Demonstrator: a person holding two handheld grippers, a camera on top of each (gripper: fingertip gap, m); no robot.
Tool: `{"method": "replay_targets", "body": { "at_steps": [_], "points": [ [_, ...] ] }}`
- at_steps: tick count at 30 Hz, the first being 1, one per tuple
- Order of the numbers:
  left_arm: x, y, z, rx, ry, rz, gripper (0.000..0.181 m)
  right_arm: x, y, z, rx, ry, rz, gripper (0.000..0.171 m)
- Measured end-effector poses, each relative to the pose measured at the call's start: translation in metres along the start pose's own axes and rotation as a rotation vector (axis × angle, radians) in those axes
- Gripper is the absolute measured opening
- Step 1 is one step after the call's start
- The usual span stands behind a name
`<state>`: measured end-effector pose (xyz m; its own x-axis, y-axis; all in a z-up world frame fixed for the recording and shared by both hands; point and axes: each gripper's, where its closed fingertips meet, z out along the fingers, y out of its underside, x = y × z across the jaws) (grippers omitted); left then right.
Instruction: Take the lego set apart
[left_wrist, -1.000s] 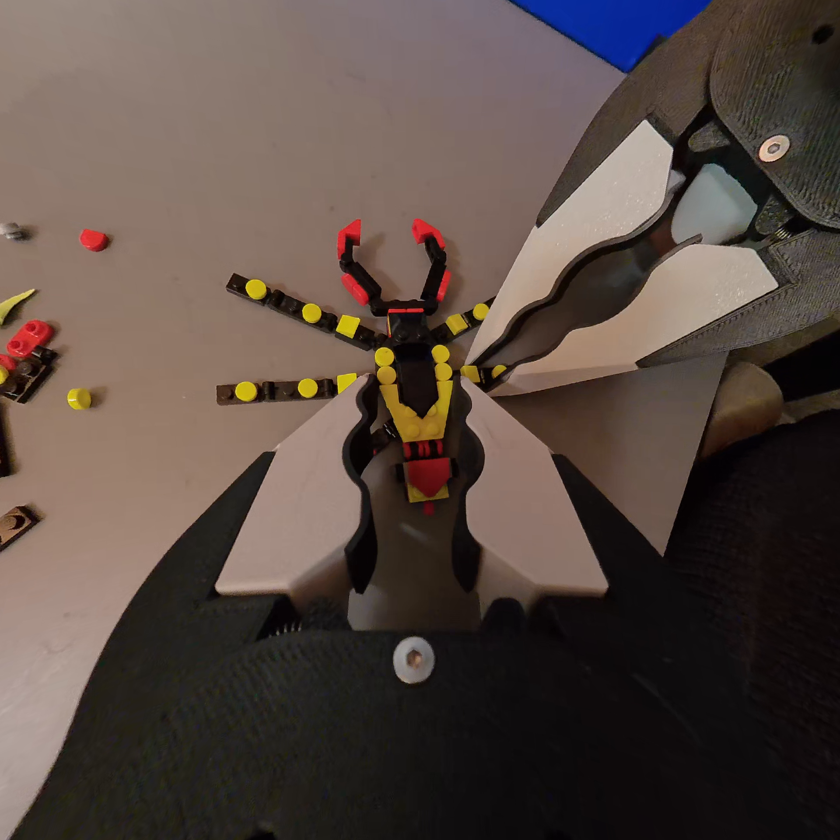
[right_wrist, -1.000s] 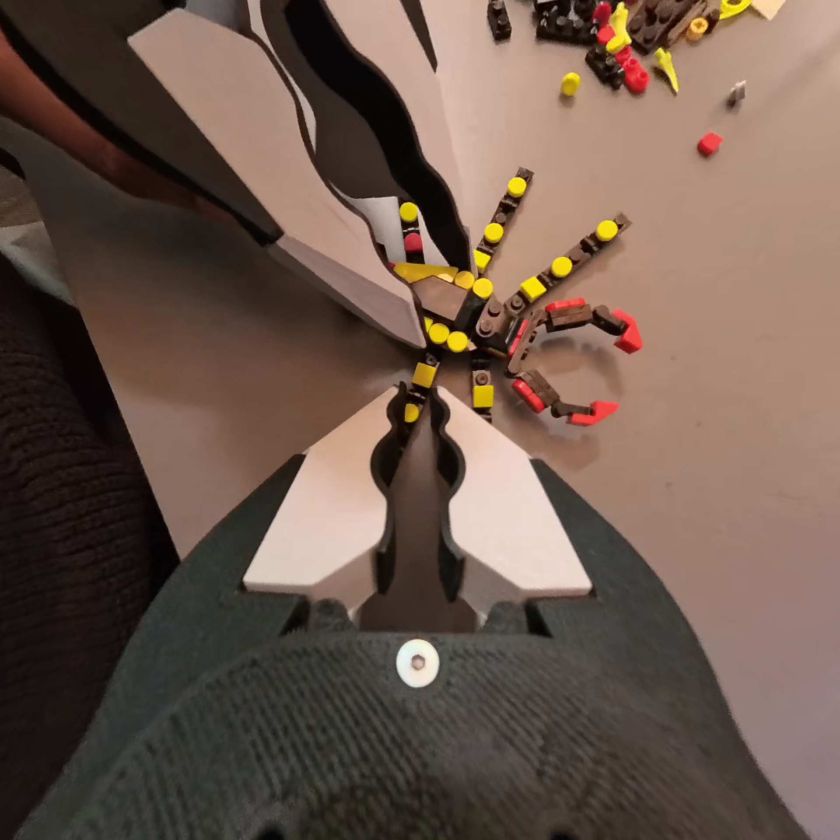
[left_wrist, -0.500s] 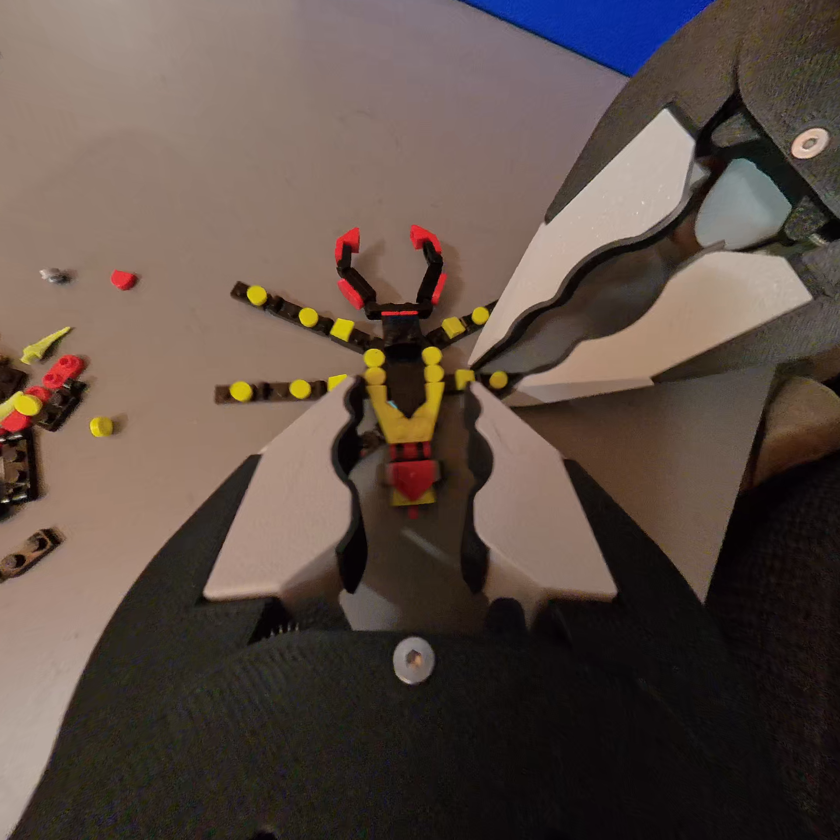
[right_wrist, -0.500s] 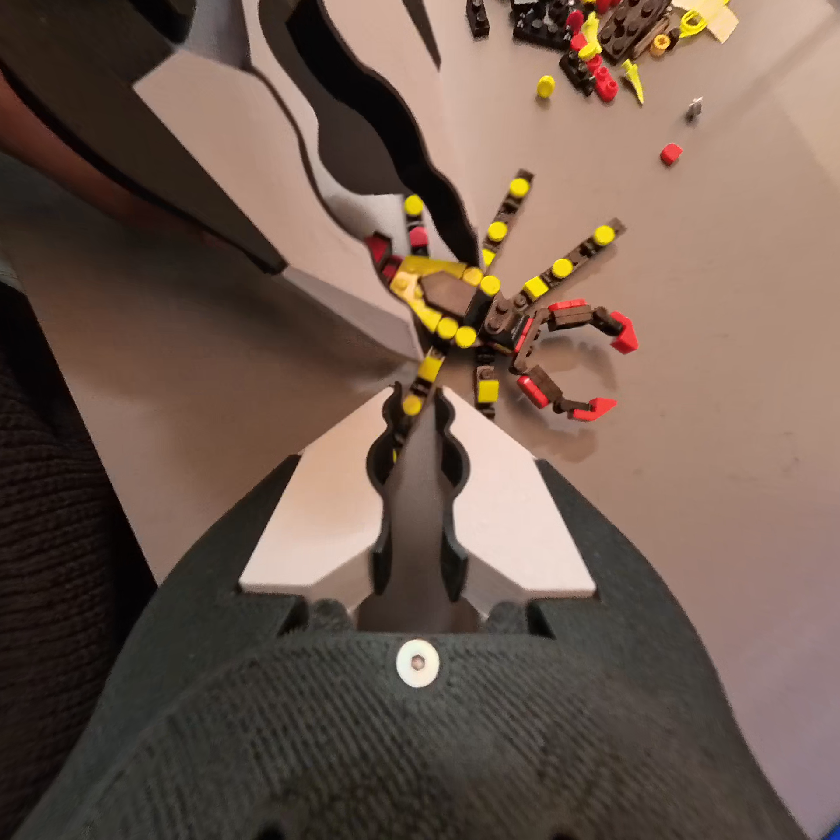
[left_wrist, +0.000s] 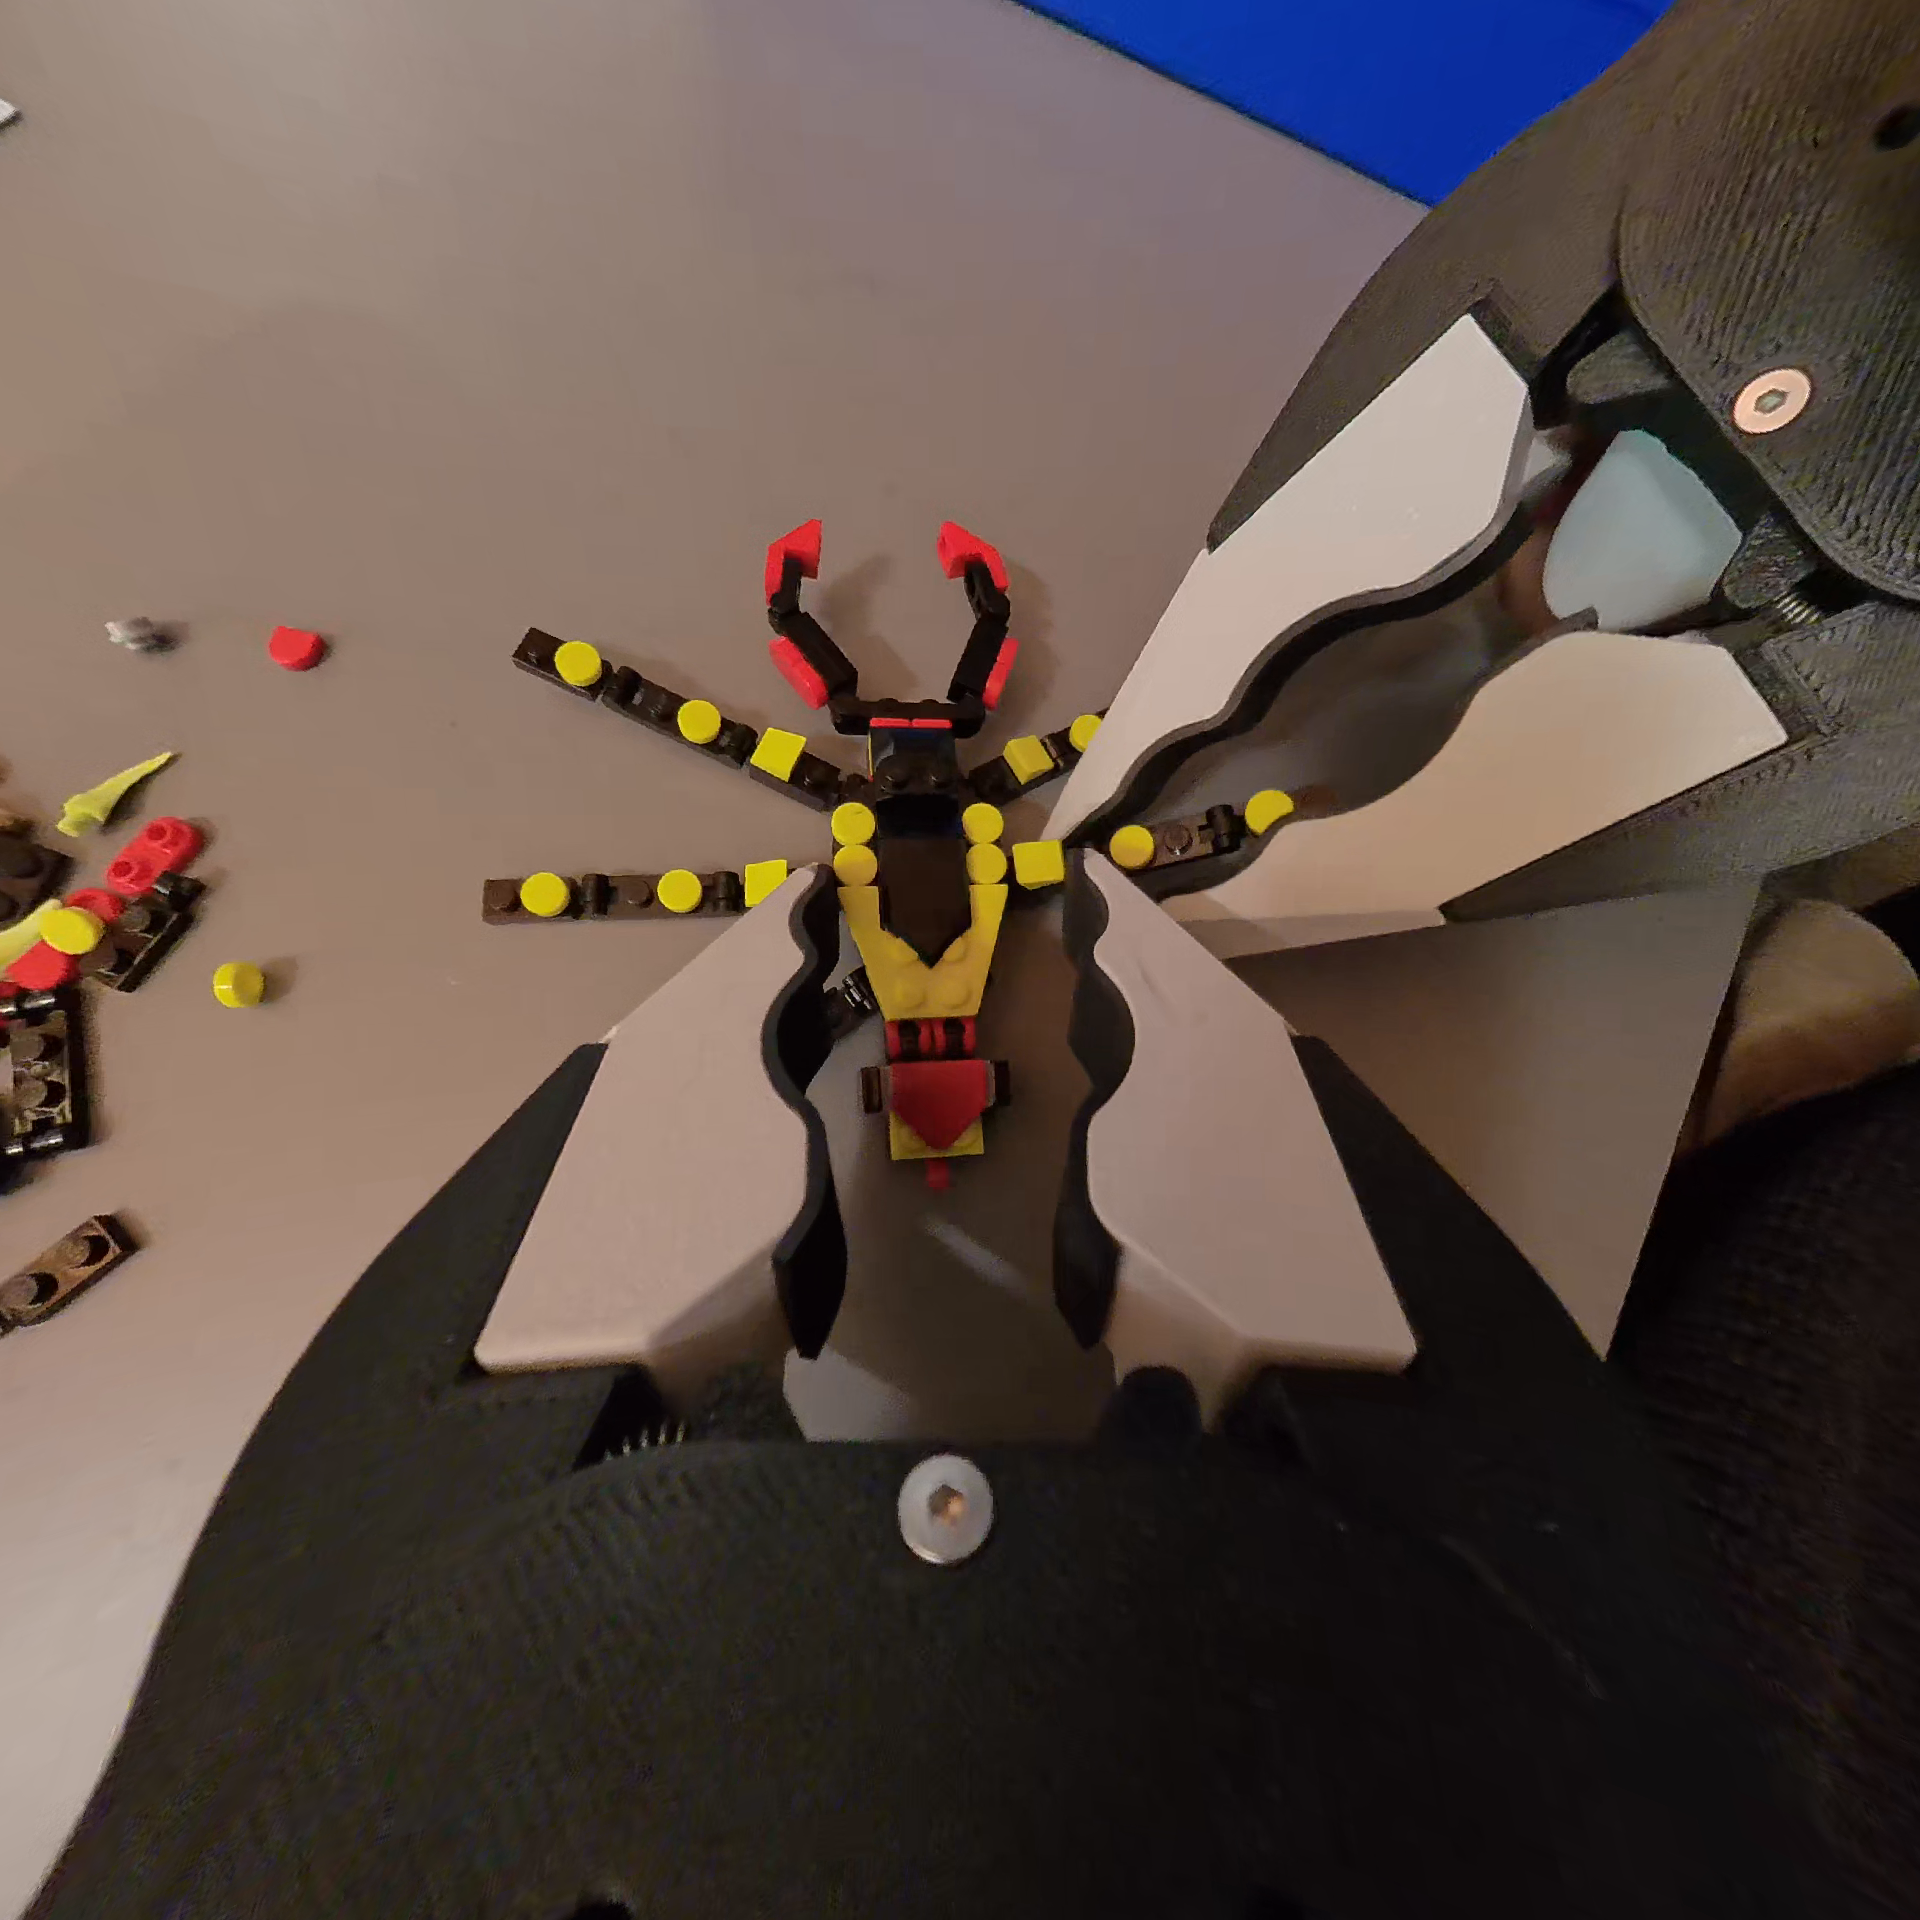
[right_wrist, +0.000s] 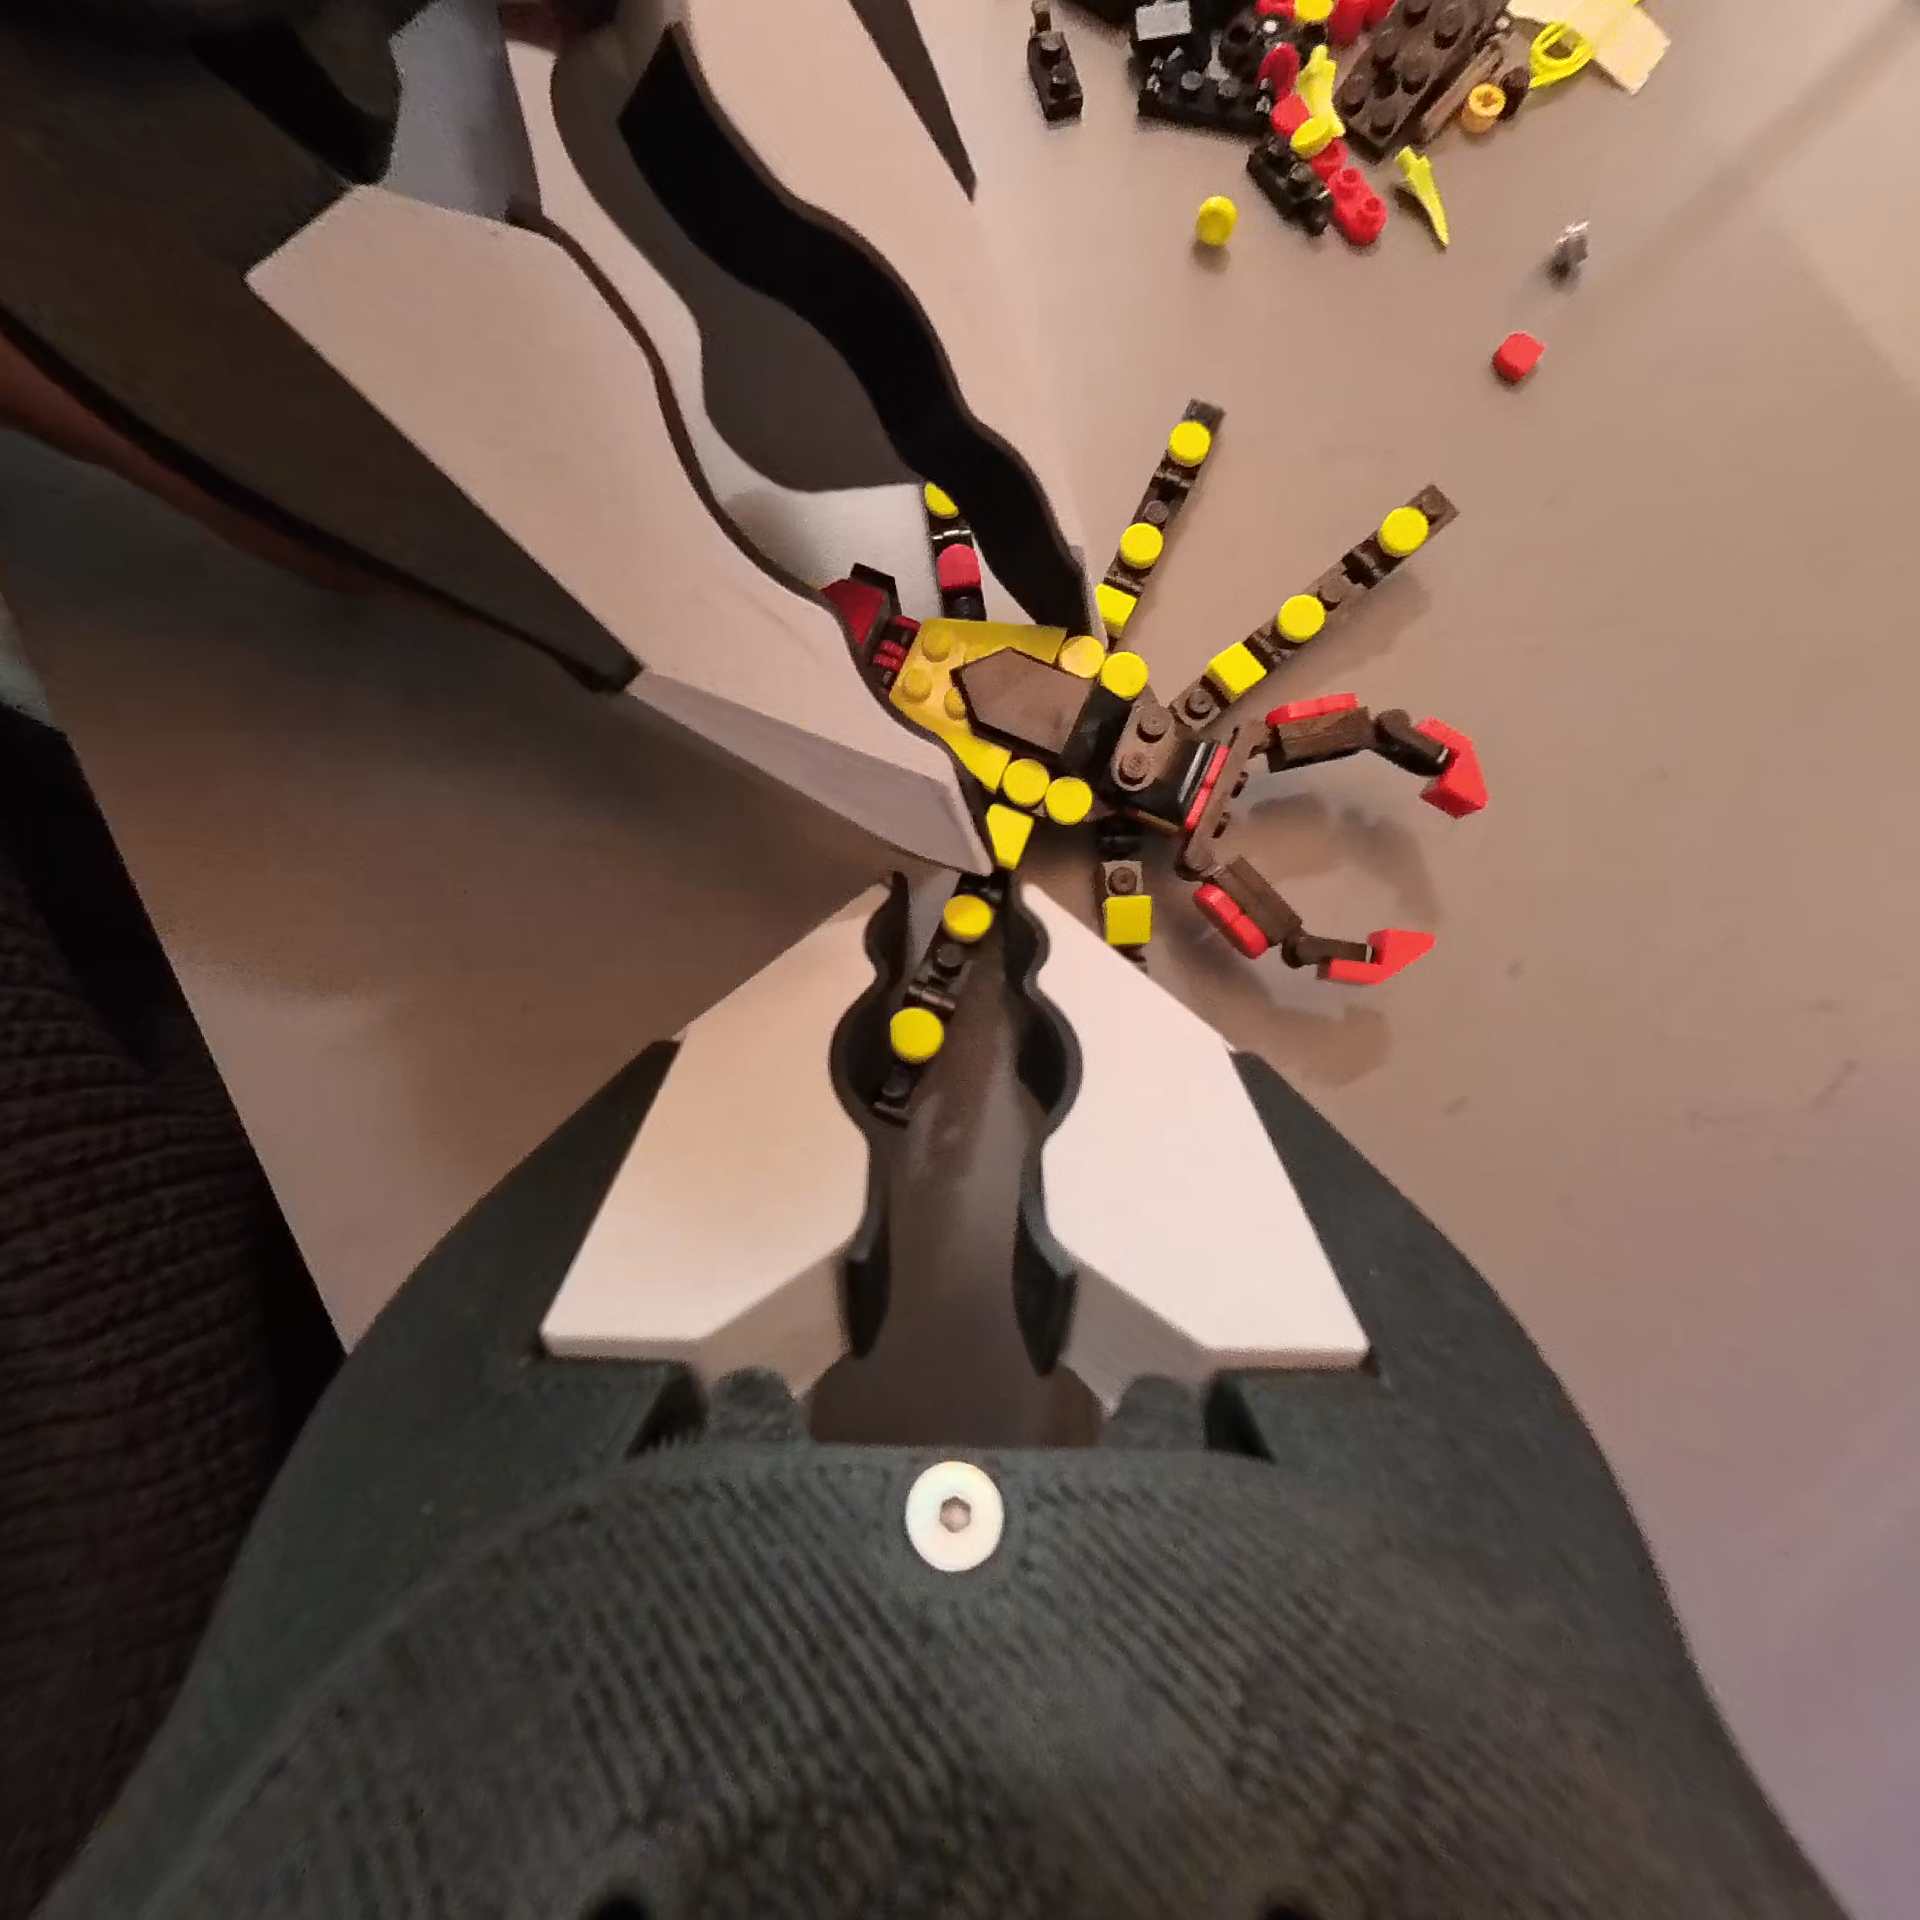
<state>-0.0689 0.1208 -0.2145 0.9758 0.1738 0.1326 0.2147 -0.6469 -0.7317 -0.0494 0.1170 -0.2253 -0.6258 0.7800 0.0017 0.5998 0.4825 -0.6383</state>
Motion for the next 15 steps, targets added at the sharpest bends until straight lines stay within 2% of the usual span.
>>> {"method": "replay_targets", "body": {
  "at_steps": [3,9,11,15],
  "points": [
    [0.000,-0.001,0.000,0.006,-0.007,0.019,0.043,0.004,0.002,-0.002,-0.025,0.028,-0.011,0.010],
    [0.001,0.000,0.000,0.018,-0.007,0.017,0.043,0.005,0.003,-0.003,-0.031,0.041,-0.023,0.009],
    [-0.001,0.003,-0.002,0.009,-0.010,0.015,0.031,0.010,0.005,-0.004,-0.031,0.057,-0.020,0.007],
    [-0.001,0.002,0.000,0.014,0.005,-0.003,0.031,0.009,0.005,-0.004,-0.015,0.029,-0.003,0.008]
  ]
}}
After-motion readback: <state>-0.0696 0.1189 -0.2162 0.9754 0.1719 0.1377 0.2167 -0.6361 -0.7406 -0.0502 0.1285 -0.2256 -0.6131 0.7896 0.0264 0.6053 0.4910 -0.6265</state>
